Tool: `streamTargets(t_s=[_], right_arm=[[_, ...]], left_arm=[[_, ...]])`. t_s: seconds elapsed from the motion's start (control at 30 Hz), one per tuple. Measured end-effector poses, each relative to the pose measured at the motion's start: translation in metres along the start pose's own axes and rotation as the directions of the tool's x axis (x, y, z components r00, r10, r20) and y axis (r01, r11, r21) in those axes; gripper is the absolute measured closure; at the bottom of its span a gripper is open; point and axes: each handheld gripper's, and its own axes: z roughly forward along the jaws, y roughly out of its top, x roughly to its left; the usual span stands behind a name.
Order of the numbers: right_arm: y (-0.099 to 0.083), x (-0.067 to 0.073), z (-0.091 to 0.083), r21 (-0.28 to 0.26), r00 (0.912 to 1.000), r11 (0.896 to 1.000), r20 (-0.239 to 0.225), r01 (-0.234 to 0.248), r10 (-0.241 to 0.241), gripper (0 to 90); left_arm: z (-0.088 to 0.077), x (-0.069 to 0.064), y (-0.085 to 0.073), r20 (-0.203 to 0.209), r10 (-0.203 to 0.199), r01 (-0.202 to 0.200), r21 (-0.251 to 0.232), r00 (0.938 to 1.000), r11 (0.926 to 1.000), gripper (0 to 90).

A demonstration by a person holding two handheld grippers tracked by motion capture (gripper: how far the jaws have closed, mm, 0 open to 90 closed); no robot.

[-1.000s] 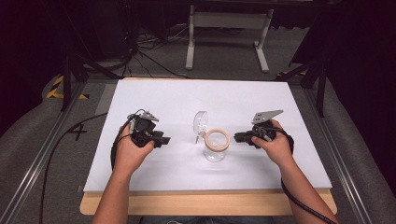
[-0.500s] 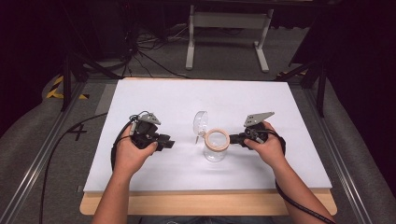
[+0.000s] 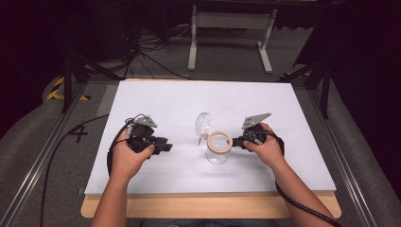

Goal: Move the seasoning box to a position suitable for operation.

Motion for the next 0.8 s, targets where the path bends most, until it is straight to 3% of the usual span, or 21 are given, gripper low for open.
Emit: streamTargets(t_s=[0.3, 0.8], right_arm=[[0.0, 0.016, -0.003, 0.051, 0.9987, 0.998, -0.041, 0.031, -0.029, 89.7], [0.001, 0.046, -0.002, 0.074, 0.9924, 0.994, -0.095, 0.085, -0.078, 89.8]], left_arm=[[0.005, 0.002, 0.006, 0.02, 0.007, -0.007, -0.002, 0.9998, 1.0, 64.2], [0.014, 0.006, 0.017, 0.051, 0.023, -0.022, -0.02, 0.9984, 0.9996, 66.5]])
